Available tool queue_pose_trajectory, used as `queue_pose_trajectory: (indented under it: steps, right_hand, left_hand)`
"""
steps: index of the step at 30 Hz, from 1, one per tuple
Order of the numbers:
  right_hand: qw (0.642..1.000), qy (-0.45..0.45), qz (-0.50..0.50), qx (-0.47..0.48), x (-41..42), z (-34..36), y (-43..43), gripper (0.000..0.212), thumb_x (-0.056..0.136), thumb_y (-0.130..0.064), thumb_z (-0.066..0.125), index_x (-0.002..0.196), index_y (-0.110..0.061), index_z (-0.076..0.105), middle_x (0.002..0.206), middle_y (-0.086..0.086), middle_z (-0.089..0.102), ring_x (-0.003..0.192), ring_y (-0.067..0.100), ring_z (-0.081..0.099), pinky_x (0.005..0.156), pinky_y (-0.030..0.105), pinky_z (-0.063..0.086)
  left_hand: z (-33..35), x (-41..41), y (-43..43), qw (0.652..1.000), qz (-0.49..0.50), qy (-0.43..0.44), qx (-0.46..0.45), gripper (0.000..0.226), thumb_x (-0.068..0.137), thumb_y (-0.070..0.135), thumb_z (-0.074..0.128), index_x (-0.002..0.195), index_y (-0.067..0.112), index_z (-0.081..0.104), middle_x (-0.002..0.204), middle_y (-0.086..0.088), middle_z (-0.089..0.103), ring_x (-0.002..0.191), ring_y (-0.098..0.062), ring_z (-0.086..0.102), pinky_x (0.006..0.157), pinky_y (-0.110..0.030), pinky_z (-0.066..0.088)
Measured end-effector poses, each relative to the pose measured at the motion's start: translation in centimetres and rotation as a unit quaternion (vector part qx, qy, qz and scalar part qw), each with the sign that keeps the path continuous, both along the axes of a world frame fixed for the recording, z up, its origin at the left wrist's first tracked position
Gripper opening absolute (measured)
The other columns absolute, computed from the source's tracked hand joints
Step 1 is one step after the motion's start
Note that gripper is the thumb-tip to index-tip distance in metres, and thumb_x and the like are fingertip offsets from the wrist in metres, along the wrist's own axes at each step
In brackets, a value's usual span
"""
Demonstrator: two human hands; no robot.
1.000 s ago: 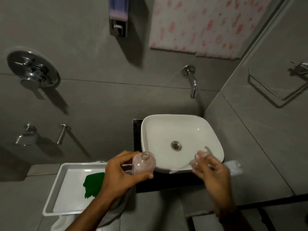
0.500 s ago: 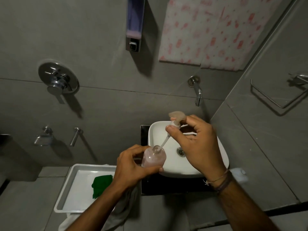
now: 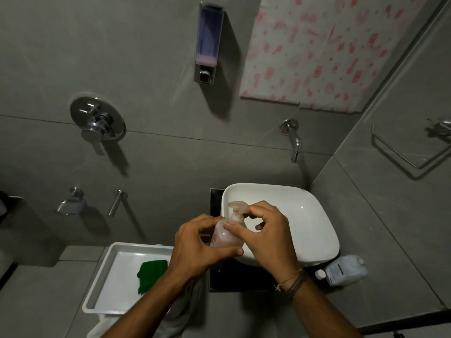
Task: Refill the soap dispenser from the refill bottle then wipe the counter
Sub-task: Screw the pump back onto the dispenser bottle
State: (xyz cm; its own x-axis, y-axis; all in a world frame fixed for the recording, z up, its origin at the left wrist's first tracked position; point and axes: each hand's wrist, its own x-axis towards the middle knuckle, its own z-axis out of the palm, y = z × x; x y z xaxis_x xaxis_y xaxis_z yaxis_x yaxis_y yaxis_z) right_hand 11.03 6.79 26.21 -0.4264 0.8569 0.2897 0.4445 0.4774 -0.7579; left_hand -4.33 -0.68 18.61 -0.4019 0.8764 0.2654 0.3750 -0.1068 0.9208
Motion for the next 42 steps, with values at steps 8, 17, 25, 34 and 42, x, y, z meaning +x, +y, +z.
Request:
queue_pose_trajectory:
  steps: [8, 17, 25, 34, 42]
  right_hand:
    - [0.995, 0.067, -0.012, -0.068, -0.1, -0.5, -0.4, 0.067, 0.053, -0.069, 0.088, 0.103, -0.032, 0.063, 0.104, -0.019, 0.069, 0.103, 0.007, 0.066, 0.086, 0.036, 0.06]
    - [0.99, 0.126, 0.013, -0.053, 0.4, -1.2, -0.1, 0.068, 0.067, -0.047, 0.087, 0.127, -0.034, 0.057, 0.107, -0.024, 0.073, 0.106, 0.009, 0.071, 0.096, 0.033, 0.058]
    - [0.988, 0.114, 0.046, -0.093, 0.2, -0.5, 0.4, 0.058, 0.074, -0.027, 0.09, 0.122, -0.045, 0.062, 0.115, -0.029, 0.071, 0.109, -0.001, 0.07, 0.085, 0.013, 0.057]
    - [0.98, 0.16, 0.032, -0.112, 0.3, -0.9, 0.2, 0.059, 0.065, -0.027, 0.093, 0.113, -0.034, 0.061, 0.106, -0.018, 0.073, 0.104, 0.01, 0.071, 0.088, 0.029, 0.062]
    - [0.978, 0.093, 0.136, -0.126, 1.1, 0.9, 1.7, 0.048, 0.084, -0.02, 0.083, 0.123, -0.038, 0.063, 0.114, -0.019, 0.076, 0.11, 0.006, 0.072, 0.092, 0.028, 0.06]
  left_hand:
    - [0.0, -0.3, 0.1, 1.0, 0.01, -0.005, -0.004, 0.055, 0.058, 0.054, 0.098, 0.108, 0.037, 0.082, 0.101, 0.018, 0.078, 0.095, -0.01, 0.077, 0.078, -0.034, 0.067]
    - [-0.2, -0.6, 0.1, 1.0, 0.016, -0.019, -0.007, 0.063, 0.057, 0.057, 0.1, 0.113, 0.033, 0.082, 0.104, 0.015, 0.079, 0.098, -0.013, 0.077, 0.08, -0.038, 0.068]
    - [-0.1, 0.1, 0.0, 1.0, 0.005, -0.016, -0.01, 0.066, 0.058, 0.06, 0.098, 0.115, 0.031, 0.081, 0.105, 0.016, 0.079, 0.098, -0.012, 0.077, 0.081, -0.037, 0.068]
    - [0.2, 0.8, -0.1, 1.0, 0.004, -0.013, -0.006, 0.063, 0.058, 0.061, 0.097, 0.113, 0.035, 0.082, 0.103, 0.016, 0.079, 0.097, -0.011, 0.077, 0.079, -0.037, 0.068]
    - [0.5, 0.4, 0.2, 1.0, 0.003, -0.013, -0.003, 0.064, 0.058, 0.061, 0.099, 0.114, 0.034, 0.081, 0.106, 0.015, 0.079, 0.098, -0.013, 0.077, 0.081, -0.04, 0.068]
